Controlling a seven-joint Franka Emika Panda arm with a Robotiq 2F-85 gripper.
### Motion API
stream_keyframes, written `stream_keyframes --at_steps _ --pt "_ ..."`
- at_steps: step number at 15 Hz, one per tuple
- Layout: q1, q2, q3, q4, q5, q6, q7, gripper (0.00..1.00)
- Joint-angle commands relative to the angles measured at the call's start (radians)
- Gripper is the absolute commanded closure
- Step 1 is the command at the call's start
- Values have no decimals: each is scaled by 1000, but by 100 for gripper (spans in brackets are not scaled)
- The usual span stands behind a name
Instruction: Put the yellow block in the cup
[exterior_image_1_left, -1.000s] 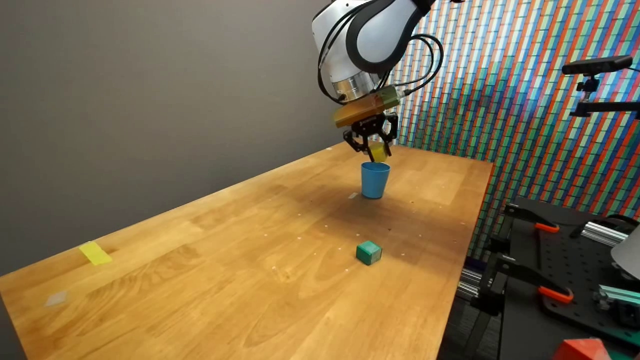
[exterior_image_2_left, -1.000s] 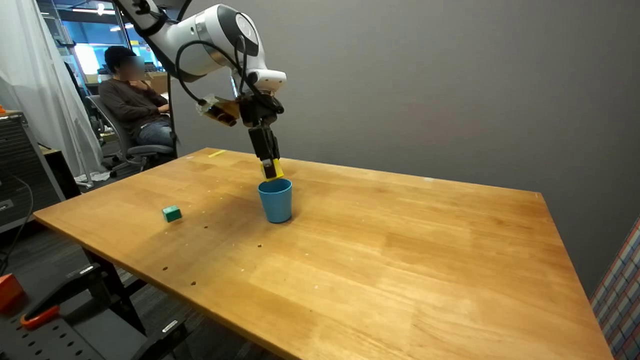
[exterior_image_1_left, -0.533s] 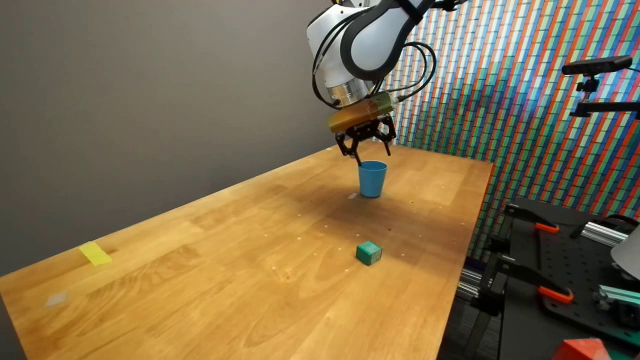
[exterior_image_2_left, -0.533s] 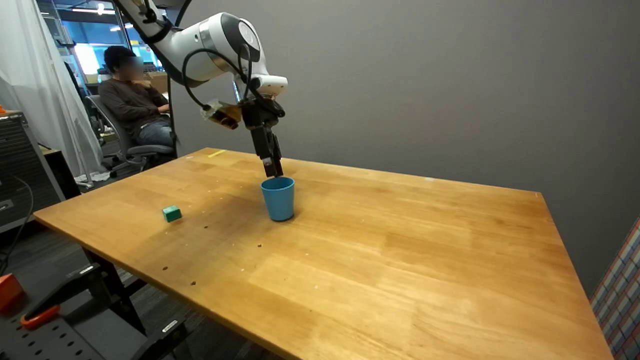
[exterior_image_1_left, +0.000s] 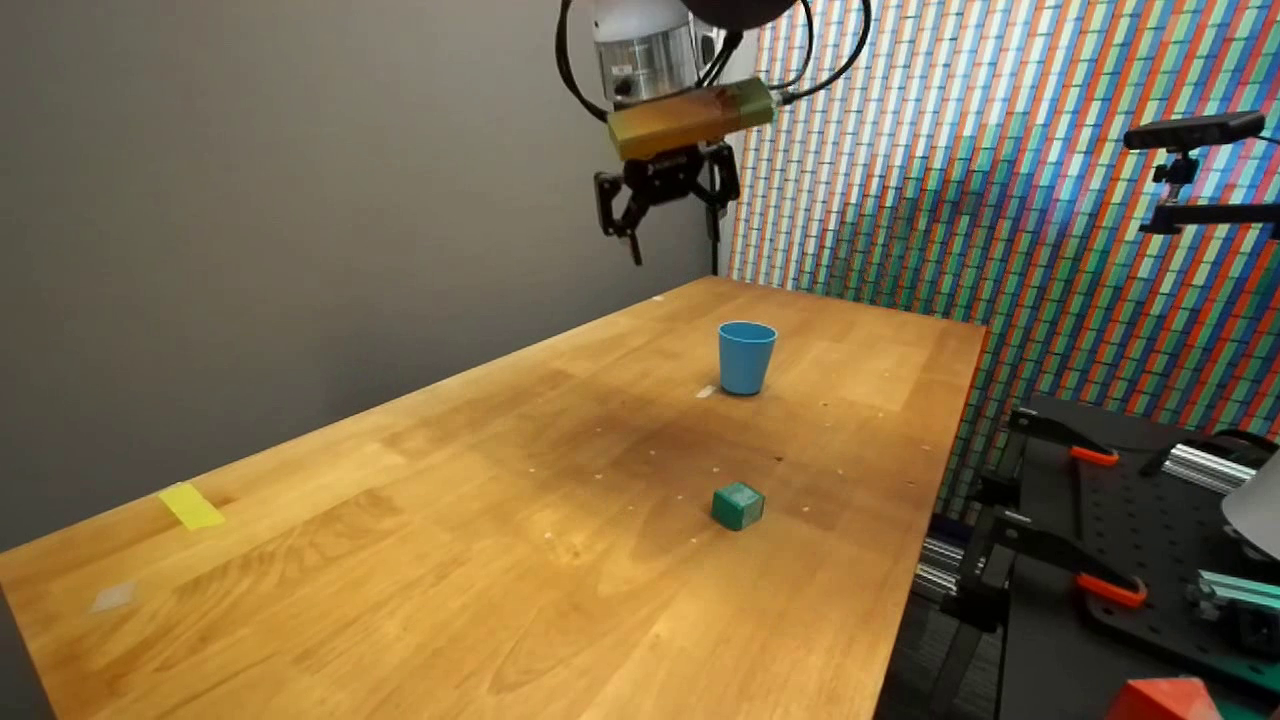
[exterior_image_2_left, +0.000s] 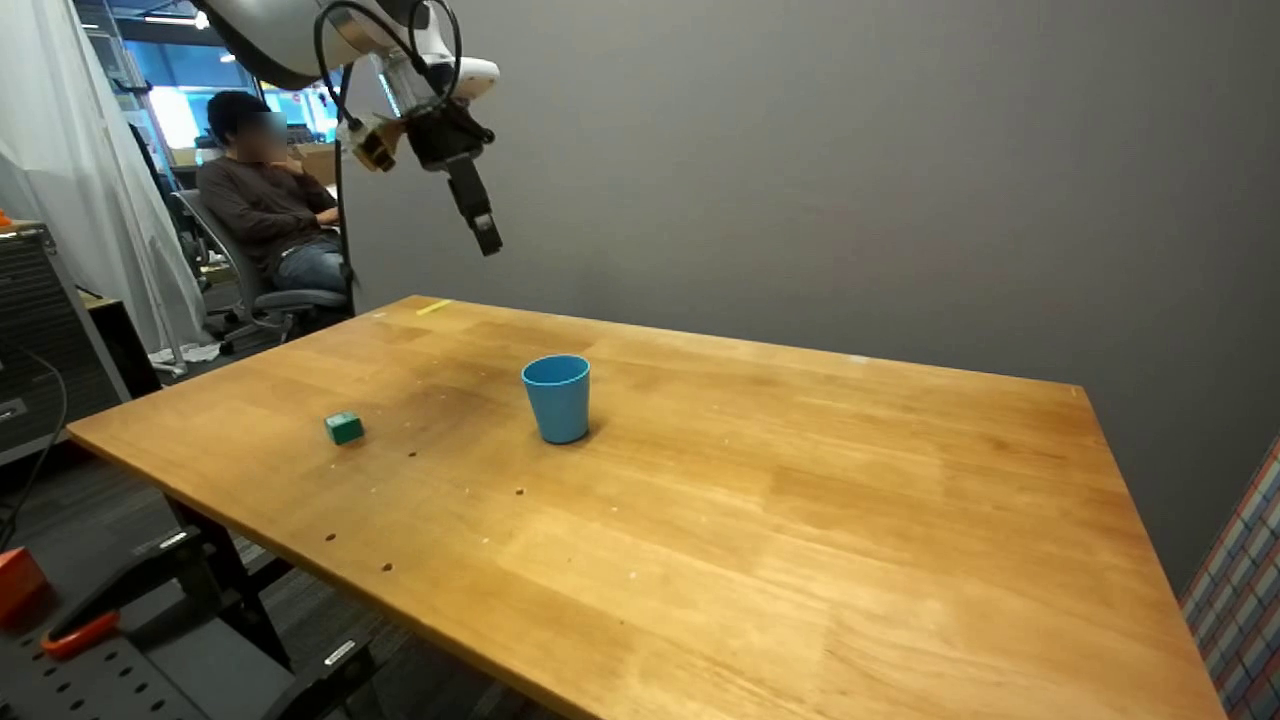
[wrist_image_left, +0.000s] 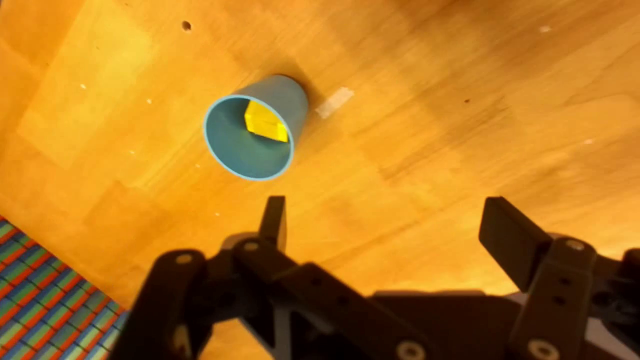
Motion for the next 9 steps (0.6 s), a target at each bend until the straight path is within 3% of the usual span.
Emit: stream_keyframes --at_steps 1,5,6,9 --pt "-11 -112 52 2 31 18 -164 0" --pt "-34 -201 87 -8 133 81 -372 0" --pt "-14 -154 77 16 77 36 -266 0" --pt "-23 -185 83 13 111 43 -337 0"
